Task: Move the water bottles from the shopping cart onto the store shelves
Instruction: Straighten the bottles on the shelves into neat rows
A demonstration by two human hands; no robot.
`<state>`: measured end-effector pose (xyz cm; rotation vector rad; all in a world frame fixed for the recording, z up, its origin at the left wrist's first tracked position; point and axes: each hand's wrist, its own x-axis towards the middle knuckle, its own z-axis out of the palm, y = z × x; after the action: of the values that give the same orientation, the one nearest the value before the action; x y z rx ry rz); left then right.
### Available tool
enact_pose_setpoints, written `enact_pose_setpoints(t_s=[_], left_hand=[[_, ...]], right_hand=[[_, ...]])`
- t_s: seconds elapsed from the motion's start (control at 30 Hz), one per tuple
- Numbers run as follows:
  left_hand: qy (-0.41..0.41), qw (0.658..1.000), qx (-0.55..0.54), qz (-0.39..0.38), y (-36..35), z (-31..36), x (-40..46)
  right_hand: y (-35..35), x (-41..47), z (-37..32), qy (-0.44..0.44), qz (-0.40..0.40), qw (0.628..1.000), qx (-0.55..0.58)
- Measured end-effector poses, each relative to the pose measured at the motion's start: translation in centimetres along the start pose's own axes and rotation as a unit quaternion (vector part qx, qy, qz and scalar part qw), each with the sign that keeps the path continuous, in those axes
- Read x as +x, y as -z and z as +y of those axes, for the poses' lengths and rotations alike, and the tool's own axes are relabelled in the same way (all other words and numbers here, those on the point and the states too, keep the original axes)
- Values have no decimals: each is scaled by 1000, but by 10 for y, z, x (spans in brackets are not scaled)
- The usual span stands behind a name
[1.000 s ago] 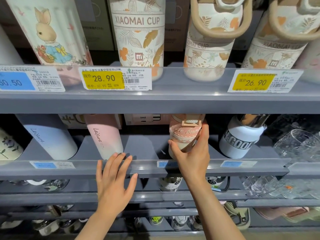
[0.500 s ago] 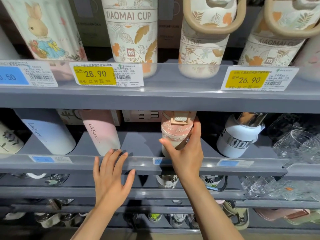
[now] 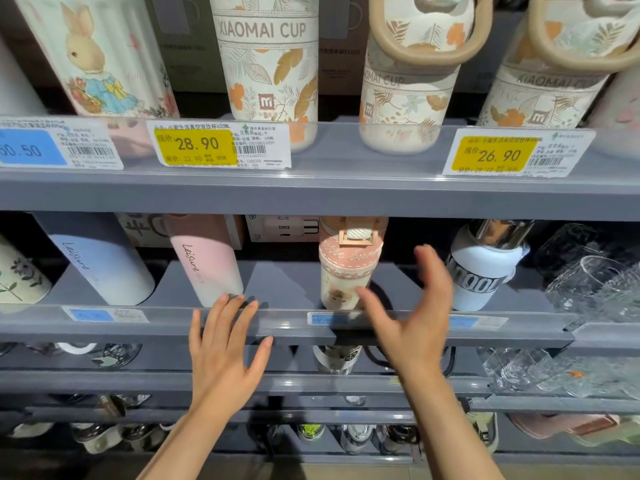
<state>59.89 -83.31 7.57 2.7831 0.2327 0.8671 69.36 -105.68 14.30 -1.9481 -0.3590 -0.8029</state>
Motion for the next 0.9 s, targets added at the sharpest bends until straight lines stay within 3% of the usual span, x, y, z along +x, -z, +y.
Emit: enact_pose_setpoints(t_s=[0.1,0.23,0.3,0.5,0.9], left_hand=[[5,1000,5,-3,-4,-1,0],[19,1000,13,-4,-7,1,0],[27,1000,13,2,-8,3,0],[31,999,15,12,-9,7,1],[52,998,14,22,-8,12,-1]], right_hand=[[39,6,36,15,120,989,-82],[54,25,68,-152,94,979,-95],[49,33,73,-173,83,976,-104],[44,37,78,-140,117,978,-97],[58,30,78,-107,85,985,-102]])
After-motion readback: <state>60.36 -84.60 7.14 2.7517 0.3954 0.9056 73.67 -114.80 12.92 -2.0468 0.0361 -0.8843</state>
